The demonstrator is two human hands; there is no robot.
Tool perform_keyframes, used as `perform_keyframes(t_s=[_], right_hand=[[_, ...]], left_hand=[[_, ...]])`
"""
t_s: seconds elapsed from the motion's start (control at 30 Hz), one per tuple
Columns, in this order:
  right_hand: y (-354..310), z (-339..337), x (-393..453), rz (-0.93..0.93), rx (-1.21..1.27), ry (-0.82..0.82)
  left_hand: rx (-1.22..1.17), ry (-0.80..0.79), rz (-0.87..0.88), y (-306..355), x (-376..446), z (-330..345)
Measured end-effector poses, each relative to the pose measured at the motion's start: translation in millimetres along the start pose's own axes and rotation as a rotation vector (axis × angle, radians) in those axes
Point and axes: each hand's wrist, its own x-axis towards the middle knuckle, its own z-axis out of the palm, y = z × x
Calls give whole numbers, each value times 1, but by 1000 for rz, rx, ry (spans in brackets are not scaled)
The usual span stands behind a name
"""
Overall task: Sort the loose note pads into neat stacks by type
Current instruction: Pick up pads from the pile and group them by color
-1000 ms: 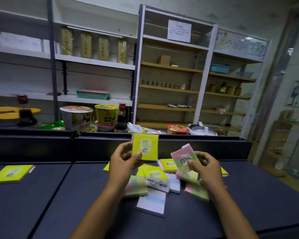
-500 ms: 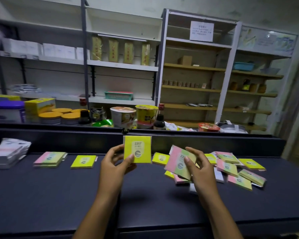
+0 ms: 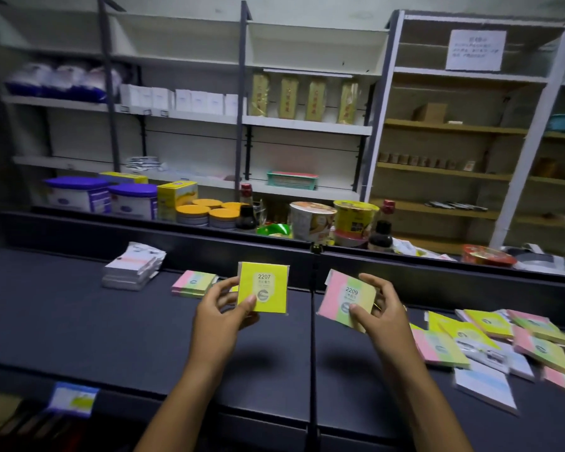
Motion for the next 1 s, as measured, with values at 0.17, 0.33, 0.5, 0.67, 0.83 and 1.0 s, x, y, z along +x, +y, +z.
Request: perform_keyframes(t_s=[0.17, 0.33, 0.5, 0.67, 0.83, 1.0], right_hand=[[4, 28, 22, -5, 26, -64], [10, 54, 40, -8, 44, -82], [14, 81, 63, 2, 53, -81], [17, 104, 90, 9, 67, -31], [20, 124, 114, 5, 59, 8], [28, 129, 118, 2, 30, 49]], left_hand=[[68, 63, 20, 3, 15, -17], [160, 70, 6, -4, 39, -29], [275, 57, -8, -19, 78, -35], [473, -41, -8, -38, 119, -33], [564, -114, -55, -55, 141, -33], [645, -136, -60, -68, 142, -35]])
